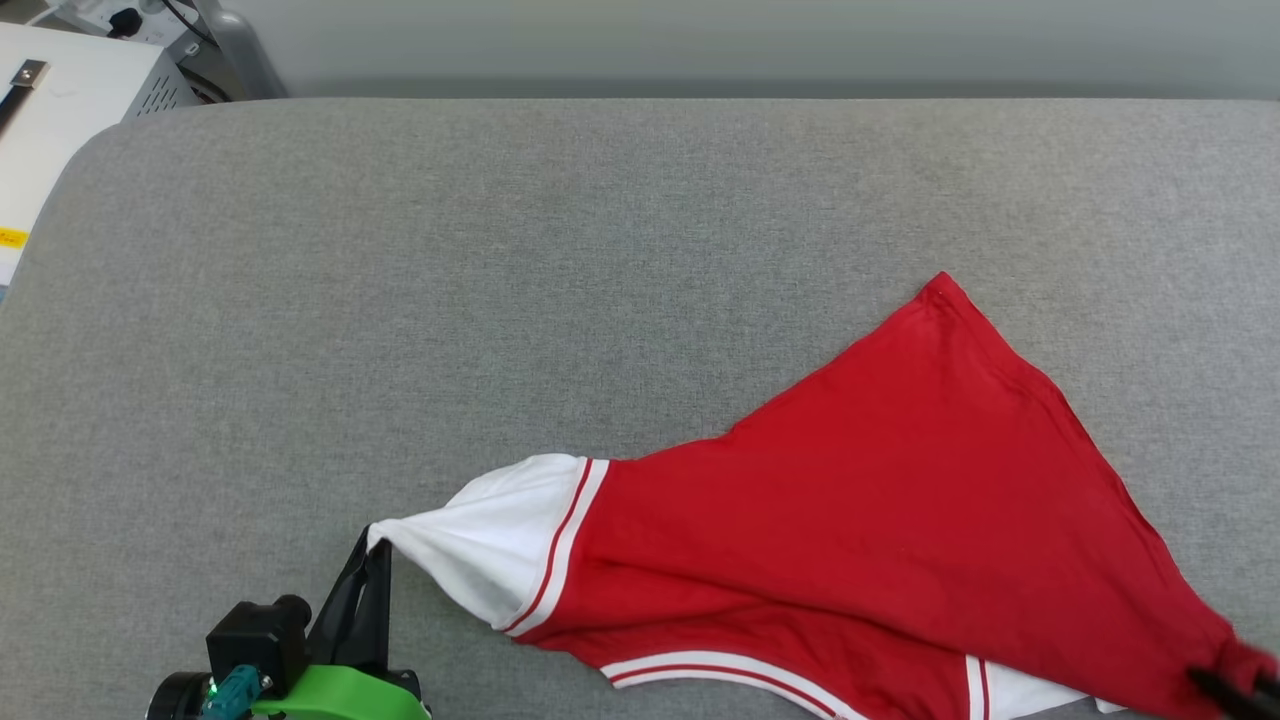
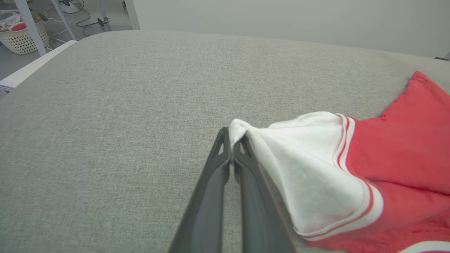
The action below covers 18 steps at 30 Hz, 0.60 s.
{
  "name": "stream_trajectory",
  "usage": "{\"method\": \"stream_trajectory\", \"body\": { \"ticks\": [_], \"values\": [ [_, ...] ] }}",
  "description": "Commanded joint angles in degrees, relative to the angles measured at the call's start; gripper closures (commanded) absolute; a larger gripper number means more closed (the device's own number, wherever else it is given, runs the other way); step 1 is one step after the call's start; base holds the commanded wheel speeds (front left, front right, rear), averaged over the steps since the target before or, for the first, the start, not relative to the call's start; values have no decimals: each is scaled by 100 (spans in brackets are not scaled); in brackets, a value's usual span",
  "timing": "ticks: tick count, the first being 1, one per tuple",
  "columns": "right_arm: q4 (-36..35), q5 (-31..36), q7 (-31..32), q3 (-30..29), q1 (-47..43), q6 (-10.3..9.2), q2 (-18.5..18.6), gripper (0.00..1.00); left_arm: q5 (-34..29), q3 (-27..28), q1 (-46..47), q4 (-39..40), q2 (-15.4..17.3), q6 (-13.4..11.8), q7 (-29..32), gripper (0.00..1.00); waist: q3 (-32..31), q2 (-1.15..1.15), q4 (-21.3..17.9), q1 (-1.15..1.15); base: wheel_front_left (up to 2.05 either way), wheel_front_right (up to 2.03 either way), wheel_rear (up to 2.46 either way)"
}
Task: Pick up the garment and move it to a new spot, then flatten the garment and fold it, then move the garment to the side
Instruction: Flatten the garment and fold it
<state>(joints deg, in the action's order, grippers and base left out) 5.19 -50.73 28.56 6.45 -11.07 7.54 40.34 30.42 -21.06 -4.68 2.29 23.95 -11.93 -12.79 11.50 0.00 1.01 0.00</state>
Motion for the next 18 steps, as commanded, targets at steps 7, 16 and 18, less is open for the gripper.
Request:
{"method": "stream_trajectory", "body": {
  "ticks": [7, 16, 18],
  "values": [
    [-952, 169, -132, -878, 672, -5, 214, 0, -41, -48, -19, 194, 46, -117, 29, 100, -10, 0, 89, 0, 0, 0, 0],
    [-1633, 497, 659, -659, 2250, -5, 443, 0, -206, -224, 360, 421, -18, -97, 93, 100, 409, 0, 390, 0, 0, 0, 0],
    [-1512, 546, 974, -365, 2722, -5, 436, 0, -242, -275, 475, 443, -51, -70, 94, 100, 535, 0, 476, 0, 0, 0, 0]
  ]
}}
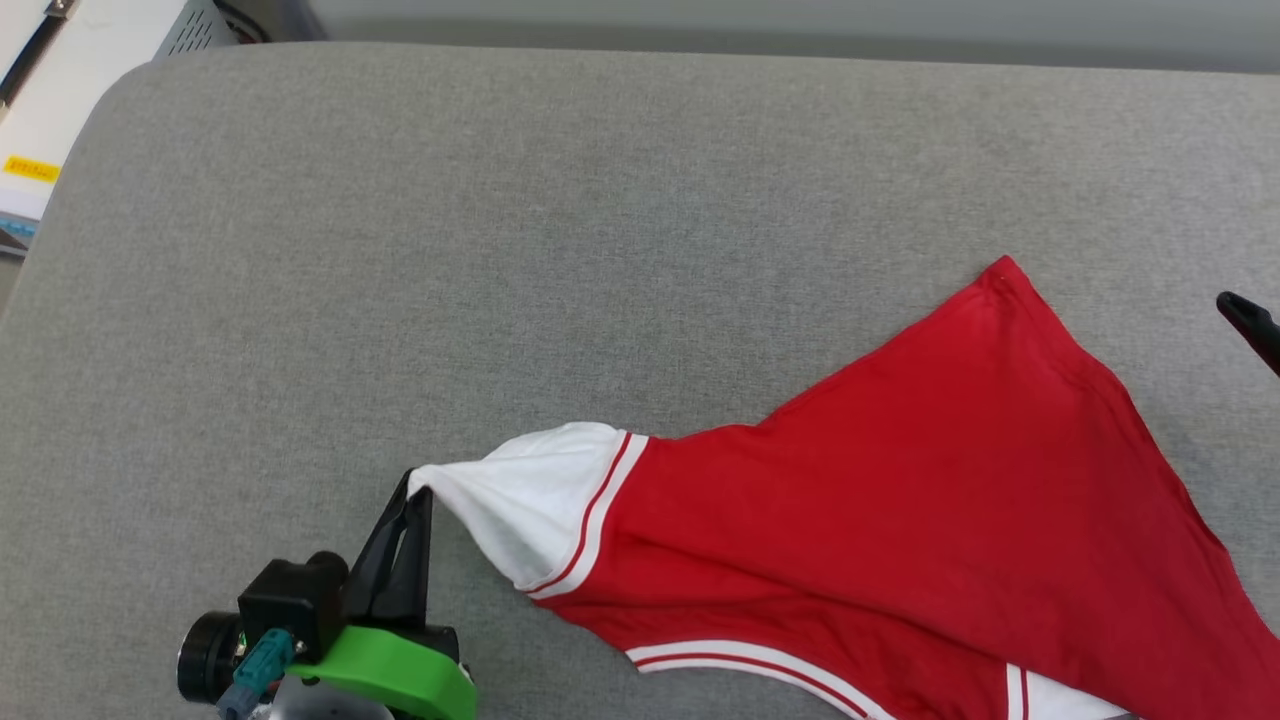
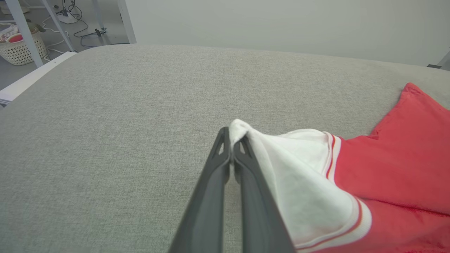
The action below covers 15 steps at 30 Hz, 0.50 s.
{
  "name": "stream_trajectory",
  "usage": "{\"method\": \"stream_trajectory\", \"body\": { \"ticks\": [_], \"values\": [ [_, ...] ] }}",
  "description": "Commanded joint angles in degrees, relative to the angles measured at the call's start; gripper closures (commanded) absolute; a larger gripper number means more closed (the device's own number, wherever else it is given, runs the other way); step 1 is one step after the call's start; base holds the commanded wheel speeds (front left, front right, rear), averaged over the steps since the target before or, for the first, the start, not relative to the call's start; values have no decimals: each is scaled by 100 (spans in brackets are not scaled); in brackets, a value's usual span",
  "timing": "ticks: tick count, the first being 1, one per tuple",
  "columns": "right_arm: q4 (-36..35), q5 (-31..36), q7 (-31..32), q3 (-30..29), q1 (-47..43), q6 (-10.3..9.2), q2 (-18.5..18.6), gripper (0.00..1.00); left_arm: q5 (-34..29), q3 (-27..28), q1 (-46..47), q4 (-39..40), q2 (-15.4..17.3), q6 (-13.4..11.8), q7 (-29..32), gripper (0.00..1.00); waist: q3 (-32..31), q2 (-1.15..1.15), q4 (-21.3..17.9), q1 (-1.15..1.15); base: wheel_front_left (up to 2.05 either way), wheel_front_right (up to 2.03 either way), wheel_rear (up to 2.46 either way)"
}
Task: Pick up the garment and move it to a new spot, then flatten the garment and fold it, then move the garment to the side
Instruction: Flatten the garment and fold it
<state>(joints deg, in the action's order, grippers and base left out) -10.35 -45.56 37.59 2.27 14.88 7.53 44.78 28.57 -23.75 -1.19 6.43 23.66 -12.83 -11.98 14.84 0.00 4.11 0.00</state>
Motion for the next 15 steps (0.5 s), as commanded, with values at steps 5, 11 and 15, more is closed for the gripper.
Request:
{"method": "stream_trajectory", "body": {
  "ticks": [5, 11, 15],
  "values": [
    [632, 159, 913, 881, 1256, -4, -84, 0, -150, -134, 440, 35, -97, 112, 7, 100, 492, 0, 380, 0, 0, 0, 0],
    [1486, 358, 1453, 1739, 2235, -4, -278, 0, -243, -250, 743, 36, -211, 187, -43, 100, 800, 0, 616, 0, 0, 0, 0],
    [2110, 461, 1422, 2066, 2620, -4, -434, 0, -277, -321, 907, 2, -295, 249, -84, 100, 996, 0, 753, 0, 0, 0, 0]
  ]
}}
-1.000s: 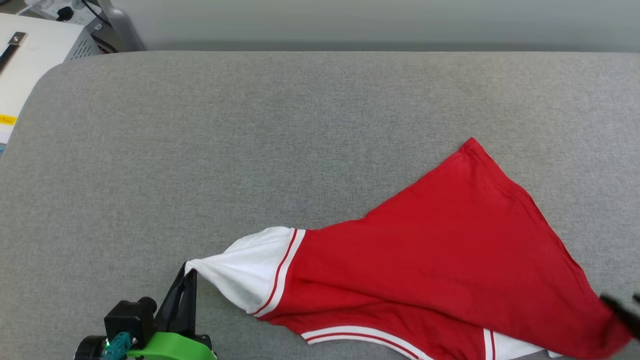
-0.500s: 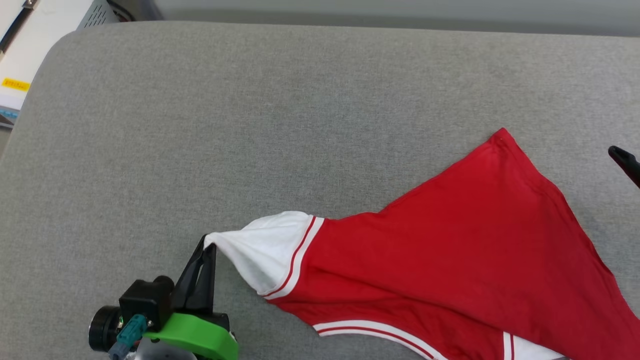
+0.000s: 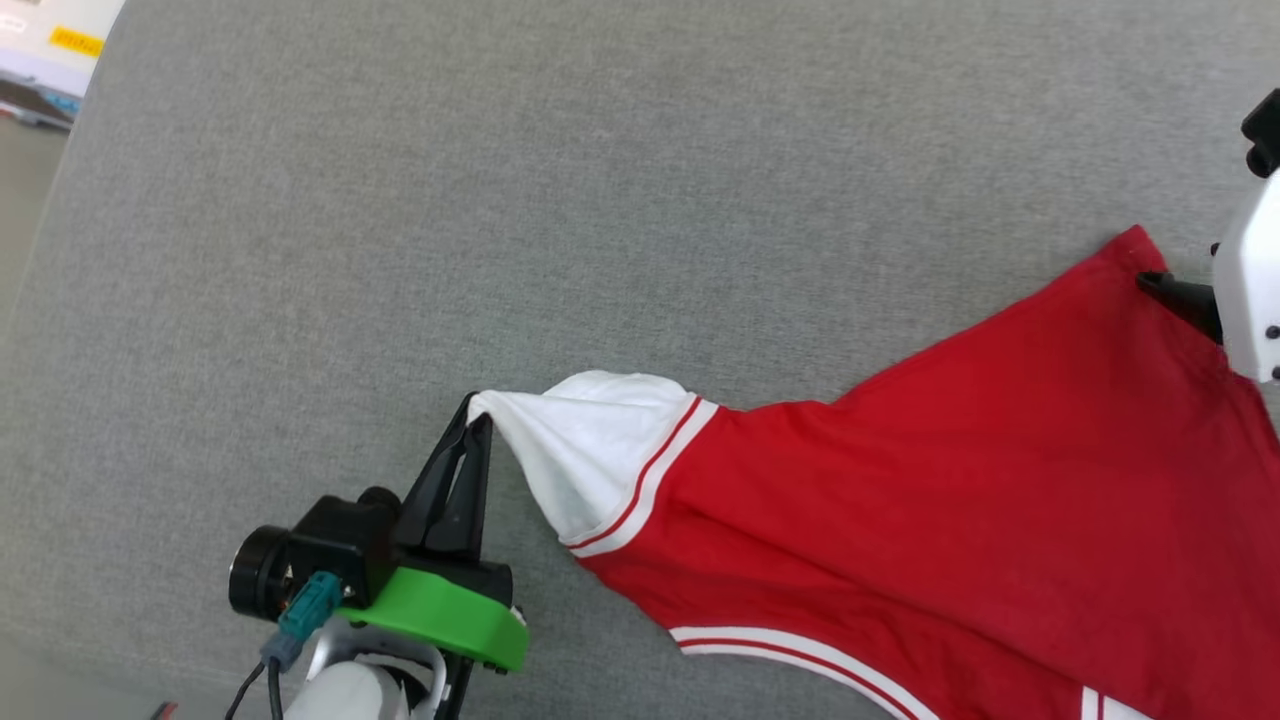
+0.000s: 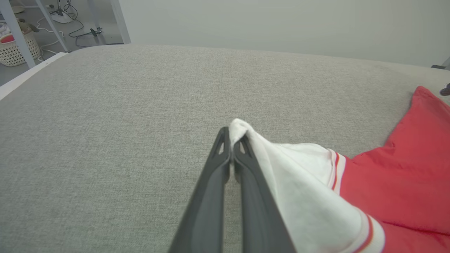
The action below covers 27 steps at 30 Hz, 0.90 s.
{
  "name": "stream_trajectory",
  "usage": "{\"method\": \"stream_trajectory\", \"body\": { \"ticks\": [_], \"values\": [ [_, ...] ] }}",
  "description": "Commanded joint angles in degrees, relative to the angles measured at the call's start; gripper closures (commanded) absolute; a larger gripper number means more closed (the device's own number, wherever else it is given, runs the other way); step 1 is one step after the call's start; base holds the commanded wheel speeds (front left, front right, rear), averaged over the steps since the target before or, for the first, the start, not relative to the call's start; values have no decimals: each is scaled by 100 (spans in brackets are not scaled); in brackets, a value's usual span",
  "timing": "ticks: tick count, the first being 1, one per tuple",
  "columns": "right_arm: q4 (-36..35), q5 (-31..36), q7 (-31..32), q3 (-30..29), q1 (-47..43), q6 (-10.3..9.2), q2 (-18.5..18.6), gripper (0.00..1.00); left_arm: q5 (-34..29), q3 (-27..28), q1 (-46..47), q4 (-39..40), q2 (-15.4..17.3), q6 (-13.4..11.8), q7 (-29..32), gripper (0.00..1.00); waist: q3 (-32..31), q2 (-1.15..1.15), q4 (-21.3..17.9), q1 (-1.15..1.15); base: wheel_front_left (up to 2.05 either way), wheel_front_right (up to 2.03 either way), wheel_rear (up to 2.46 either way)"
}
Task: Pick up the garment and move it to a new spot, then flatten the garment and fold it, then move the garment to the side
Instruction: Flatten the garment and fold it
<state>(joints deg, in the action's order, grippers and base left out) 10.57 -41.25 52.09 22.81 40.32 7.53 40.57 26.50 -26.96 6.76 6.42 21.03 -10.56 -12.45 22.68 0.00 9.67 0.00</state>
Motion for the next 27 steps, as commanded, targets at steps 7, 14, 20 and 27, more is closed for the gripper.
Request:
{"method": "stream_trajectory", "body": {
  "ticks": [7, 14, 20, 27],
  "values": [
    [861, 67, -334, 722, 160, -4, -130, 0, -79, -87, 310, -183, -160, 129, -101, 100, 391, 0, 331, 0, 0, 0, 0],
    [1143, -299, -839, 1252, 2, -4, -87, 100, -30, -60, 297, -440, -186, 185, -159, 100, 224, 0, 237, 0, 0, 0, 0],
    [1003, -403, -1951, 1249, 244, -4, -2, 100, -2, 49, 310, -640, -88, 249, -193, 100, -212, 0, 44, 0, 0, 0, 0],
    [478, -511, -3117, 1033, 244, -4, 127, 100, 0, 375, 404, -535, 134, 246, -225, 100, -821, 0, -305, 0, 0, 0, 0]
  ]
}}
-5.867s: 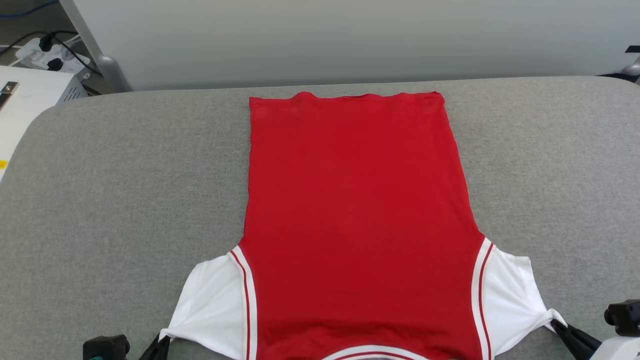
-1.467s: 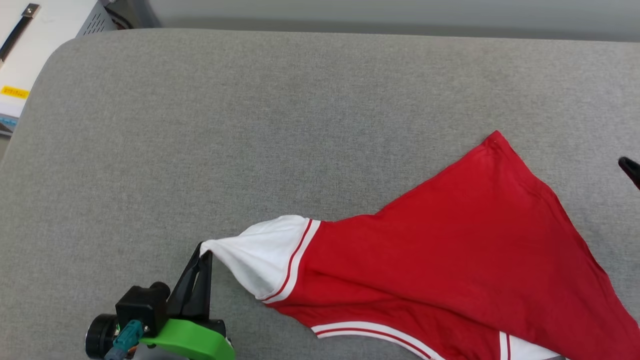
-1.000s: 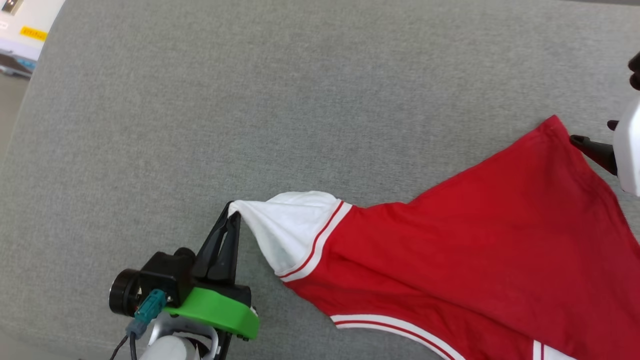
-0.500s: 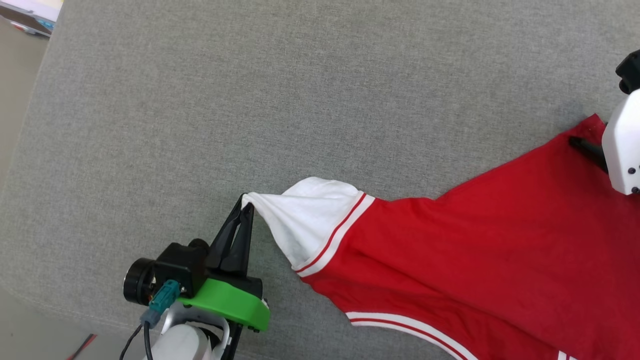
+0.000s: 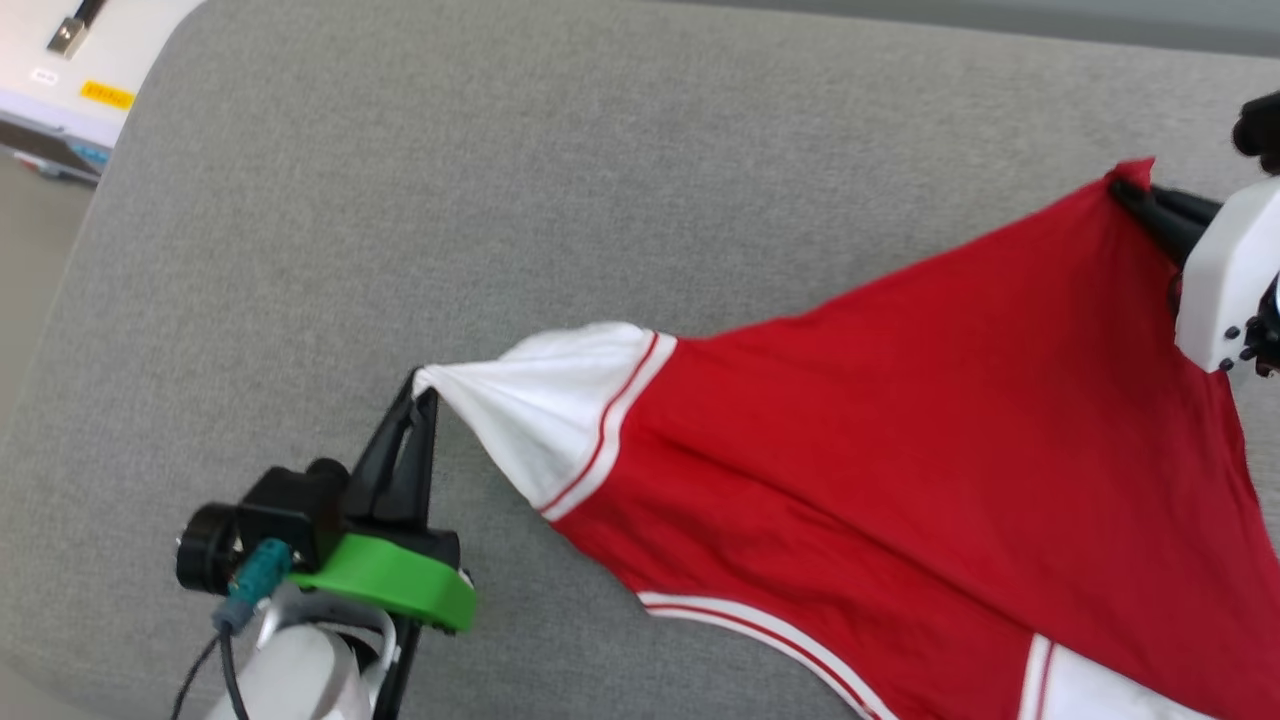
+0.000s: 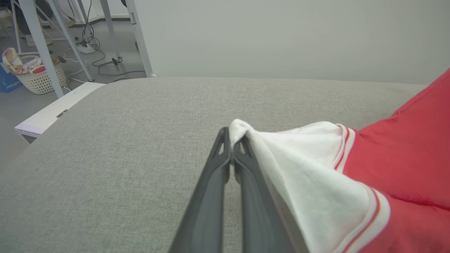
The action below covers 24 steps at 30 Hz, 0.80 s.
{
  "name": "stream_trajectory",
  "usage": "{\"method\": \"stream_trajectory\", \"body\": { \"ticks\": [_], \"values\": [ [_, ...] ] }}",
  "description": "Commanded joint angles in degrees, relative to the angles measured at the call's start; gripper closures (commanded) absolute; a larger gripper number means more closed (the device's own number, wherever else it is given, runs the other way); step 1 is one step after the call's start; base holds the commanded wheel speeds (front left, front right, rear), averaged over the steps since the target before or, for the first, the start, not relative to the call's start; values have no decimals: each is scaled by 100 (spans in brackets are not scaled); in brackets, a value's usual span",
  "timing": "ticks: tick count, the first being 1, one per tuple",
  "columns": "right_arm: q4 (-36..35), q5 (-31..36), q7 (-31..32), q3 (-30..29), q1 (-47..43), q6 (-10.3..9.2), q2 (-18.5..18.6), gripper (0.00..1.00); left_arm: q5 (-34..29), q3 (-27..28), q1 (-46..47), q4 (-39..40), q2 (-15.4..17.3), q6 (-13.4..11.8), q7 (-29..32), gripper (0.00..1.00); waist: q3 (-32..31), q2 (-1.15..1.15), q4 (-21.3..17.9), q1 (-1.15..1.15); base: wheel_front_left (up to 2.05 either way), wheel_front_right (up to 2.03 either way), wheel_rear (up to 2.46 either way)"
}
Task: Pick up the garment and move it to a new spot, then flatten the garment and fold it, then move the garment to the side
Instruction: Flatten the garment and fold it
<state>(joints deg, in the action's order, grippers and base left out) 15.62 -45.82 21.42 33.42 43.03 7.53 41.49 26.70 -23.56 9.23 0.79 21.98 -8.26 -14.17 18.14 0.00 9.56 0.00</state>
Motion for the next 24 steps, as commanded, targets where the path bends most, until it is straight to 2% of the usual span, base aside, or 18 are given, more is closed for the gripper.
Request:
{"method": "stream_trajectory", "body": {
  "ticks": [1, 7, 12, 13, 14, 18, 24],
  "values": [
    [-106, -46, -193, -77, -50, -4, 61, 100, -21, 84, 226, 80, 78, 32, -56, 100, -442, 0, -342, 0, 0, 0, 0],
    [-469, 147, -862, -581, -159, -4, -3, 100, -34, 353, 950, 355, 338, 154, 39, 100, -740, 0, -592, 0, 0, 0, 0],
    [-839, 402, -1057, -1066, -202, -4, -170, 100, -109, 530, 1737, 703, 647, 255, 387, 100, -790, 0, -762, 0, 0, 0, 0],
    [-1110, 563, -1019, -1392, -148, -4, -273, 100, -150, 565, 2362, 811, 791, 386, 653, 100, -731, 0, -844, 0, 0, 0, 0],
    [-1207, 595, -982, -1506, -118, -4, -321, 100, -164, 556, 2604, 810, 823, 448, 742, 100, -698, 0, -871, 0, 0, 0, 0],
    [-1495, 767, -789, -1842, 14, -4, -416, 100, -258, 367, 3535, 637, 814, 747, 1005, 100, -534, 0, -914, 0, 0, 0, 0],
    [-1670, 1024, -539, -2196, 504, -4, -621, 100, -299, 148, 4928, 37, 491, 1070, 1188, 100, -54, 0, -1000, 0, 0, 0, 0]
  ]
}}
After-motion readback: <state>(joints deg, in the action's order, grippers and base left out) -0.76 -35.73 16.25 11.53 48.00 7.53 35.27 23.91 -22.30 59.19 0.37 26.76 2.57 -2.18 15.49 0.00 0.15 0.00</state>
